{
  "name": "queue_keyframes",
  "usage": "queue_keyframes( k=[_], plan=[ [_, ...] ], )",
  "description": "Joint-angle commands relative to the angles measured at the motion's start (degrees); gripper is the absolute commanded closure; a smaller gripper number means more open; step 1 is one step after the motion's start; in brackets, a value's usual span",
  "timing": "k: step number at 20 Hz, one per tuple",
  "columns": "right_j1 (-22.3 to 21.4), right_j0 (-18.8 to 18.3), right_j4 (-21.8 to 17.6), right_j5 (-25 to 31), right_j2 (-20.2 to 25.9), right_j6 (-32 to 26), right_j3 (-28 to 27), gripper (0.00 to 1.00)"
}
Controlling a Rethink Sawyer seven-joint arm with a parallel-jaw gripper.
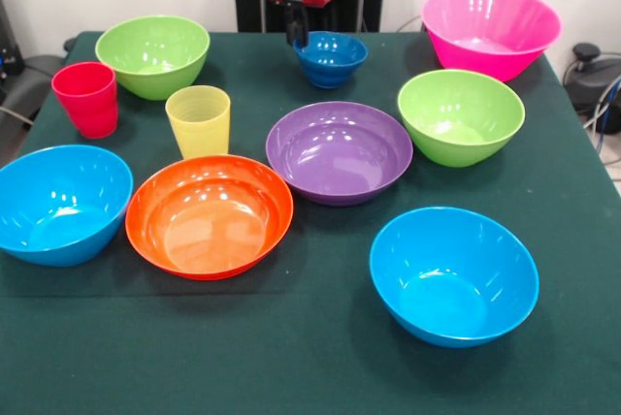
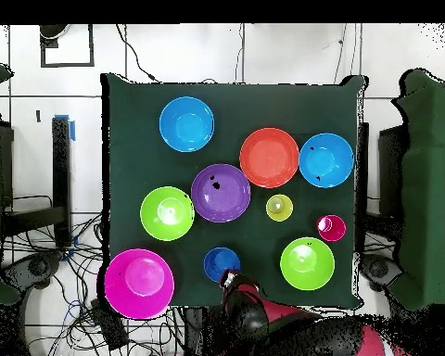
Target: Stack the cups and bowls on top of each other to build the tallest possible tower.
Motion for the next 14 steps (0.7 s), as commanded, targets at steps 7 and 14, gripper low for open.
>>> queue_keyframes(
  k=[7, 14],
  plan=[
    [0.3, 1.0, -0.8, 7.3, 2.6, 2.1, -10.5, 1.0],
    [0.3, 0.4, -1.6, 7.4, 2.8, 1.9, -10.4, 1.0]
  ],
)
